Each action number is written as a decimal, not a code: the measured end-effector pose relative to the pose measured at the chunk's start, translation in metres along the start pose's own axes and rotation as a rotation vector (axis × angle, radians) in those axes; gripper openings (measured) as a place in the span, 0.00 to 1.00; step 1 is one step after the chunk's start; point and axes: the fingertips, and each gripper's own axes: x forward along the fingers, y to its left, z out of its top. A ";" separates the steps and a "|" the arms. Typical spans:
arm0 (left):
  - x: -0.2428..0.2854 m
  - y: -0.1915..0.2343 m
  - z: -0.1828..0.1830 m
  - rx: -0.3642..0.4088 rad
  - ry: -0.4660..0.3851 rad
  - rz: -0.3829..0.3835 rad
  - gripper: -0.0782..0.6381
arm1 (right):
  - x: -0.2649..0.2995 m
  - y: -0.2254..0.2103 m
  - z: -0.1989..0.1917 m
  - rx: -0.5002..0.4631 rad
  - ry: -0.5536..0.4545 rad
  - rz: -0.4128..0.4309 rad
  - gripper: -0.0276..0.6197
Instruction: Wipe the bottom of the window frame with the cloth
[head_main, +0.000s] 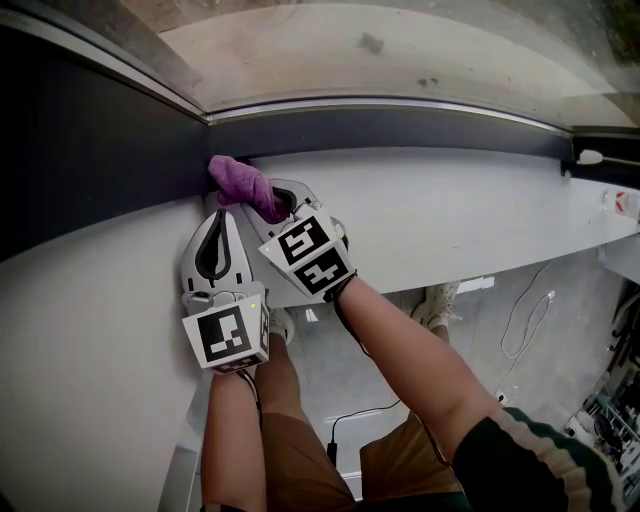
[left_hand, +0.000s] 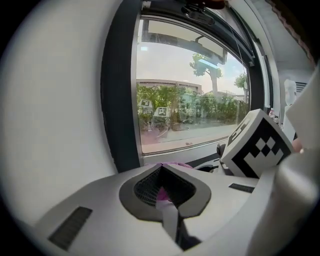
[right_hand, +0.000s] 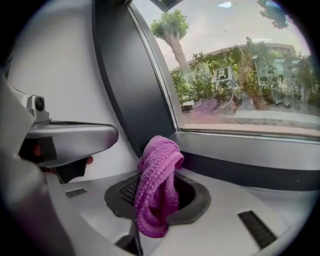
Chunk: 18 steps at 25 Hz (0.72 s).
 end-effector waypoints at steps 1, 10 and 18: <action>0.002 0.000 -0.002 0.002 0.003 -0.004 0.12 | 0.002 -0.002 -0.003 0.013 0.008 -0.004 0.20; 0.014 -0.011 -0.007 0.056 0.031 -0.034 0.12 | -0.014 -0.029 -0.021 0.048 0.037 -0.053 0.20; 0.019 -0.057 0.002 0.062 0.040 -0.076 0.12 | -0.051 -0.063 -0.032 0.063 0.055 -0.083 0.20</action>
